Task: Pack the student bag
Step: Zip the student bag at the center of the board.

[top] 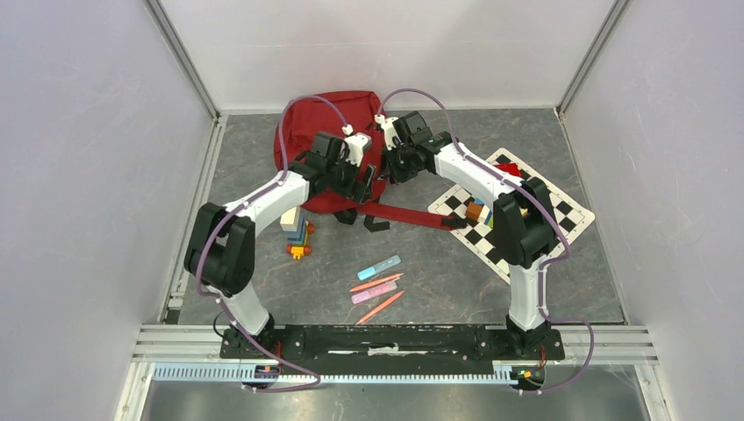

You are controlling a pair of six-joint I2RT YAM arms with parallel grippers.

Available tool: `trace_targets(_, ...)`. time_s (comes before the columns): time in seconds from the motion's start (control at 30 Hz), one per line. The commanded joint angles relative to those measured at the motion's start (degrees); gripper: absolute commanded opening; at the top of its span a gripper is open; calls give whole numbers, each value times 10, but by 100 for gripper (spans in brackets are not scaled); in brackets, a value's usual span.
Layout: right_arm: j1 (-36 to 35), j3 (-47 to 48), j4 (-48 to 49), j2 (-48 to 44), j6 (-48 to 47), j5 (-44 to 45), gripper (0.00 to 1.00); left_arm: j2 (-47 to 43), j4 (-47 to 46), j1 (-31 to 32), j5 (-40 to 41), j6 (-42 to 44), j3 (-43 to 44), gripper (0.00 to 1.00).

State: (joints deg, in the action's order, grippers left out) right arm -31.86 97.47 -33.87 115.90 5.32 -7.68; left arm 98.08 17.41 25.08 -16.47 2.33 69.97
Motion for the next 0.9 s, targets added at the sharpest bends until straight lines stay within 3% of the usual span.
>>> trace_targets(0.0, 4, 2, 15, -18, 3, -11, 0, 20, -53, 28, 113, 51, 0, 85)
trace_targets(0.1, 4, 7, 15, -13, 4, -16, 0, 24, -60, 31, 143, 52, -3, 69)
trace_targets(0.33, 10, 23, 13, -4, 4, 19, 0, 9, -56, 35, 163, 61, -20, 16)
trace_targets(0.4, 14, 23, 13, -4, 6, 37, 0, -7, -56, 35, 162, 63, -35, 5)
trace_targets(0.7, 43, 55, 13, 20, 24, 72, 0, -87, -40, 36, 179, 74, -110, 2)
trace_targets(0.87, 50, 76, 16, 37, 18, 79, 0, -91, -15, 36, 161, 69, -107, 2)
